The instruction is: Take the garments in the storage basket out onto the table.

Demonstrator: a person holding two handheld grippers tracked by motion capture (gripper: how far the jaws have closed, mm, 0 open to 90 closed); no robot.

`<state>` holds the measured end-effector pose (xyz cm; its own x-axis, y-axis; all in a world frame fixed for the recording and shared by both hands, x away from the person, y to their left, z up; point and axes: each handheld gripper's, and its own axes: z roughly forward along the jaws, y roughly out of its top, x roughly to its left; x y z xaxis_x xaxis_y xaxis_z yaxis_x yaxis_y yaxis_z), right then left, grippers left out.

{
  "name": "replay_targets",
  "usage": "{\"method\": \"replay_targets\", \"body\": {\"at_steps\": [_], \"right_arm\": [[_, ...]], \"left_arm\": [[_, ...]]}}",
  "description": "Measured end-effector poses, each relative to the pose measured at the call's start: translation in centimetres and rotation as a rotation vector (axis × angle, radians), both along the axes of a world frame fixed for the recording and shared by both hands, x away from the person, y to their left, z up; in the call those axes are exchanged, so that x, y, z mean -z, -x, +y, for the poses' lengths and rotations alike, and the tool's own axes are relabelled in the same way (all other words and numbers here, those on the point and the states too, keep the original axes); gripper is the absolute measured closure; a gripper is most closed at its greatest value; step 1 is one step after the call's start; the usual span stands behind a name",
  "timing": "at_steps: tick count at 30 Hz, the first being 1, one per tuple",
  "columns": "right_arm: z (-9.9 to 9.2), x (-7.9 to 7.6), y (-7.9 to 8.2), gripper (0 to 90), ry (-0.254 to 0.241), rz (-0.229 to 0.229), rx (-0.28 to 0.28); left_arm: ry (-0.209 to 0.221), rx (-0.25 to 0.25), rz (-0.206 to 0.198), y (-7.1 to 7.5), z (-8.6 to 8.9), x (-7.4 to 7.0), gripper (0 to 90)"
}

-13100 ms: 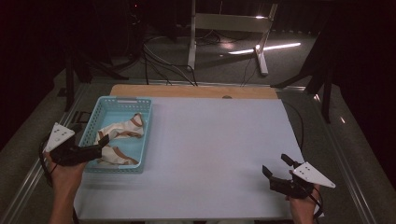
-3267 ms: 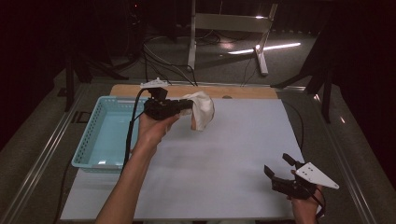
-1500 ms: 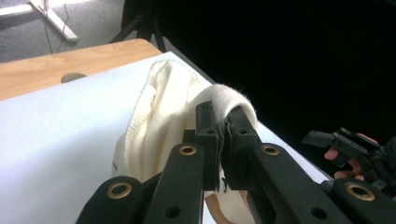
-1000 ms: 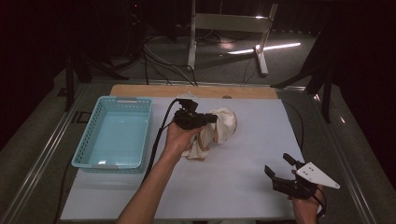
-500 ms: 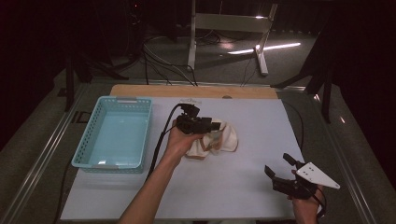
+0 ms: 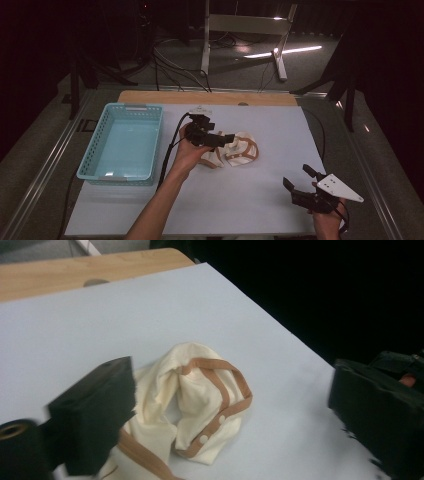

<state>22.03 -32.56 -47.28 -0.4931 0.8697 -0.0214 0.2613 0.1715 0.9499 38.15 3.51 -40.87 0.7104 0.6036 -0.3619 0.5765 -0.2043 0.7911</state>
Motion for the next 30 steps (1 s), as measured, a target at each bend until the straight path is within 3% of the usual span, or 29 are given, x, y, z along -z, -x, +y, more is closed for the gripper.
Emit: {"method": "replay_targets", "body": {"at_steps": [7, 13, 30], "right_arm": [[0.0, 0.0, 0.0, 15.8, -0.001, -0.001, -0.001], [0.0, 0.0, 0.0, 15.8, -0.001, -0.001, 0.001], [0.0, 0.0, 0.1, 15.8, -0.001, 0.0, 0.005]], "left_arm": [[-0.047, -0.042, -0.085, 1.0, 0.8, -1.0, 0.2], [-0.052, -0.064, -0.115, 1.6, 2.2, -1.3, 0.2], [0.002, -0.186, -0.193, 3.9, 9.1, -2.6, 0.1]]}}
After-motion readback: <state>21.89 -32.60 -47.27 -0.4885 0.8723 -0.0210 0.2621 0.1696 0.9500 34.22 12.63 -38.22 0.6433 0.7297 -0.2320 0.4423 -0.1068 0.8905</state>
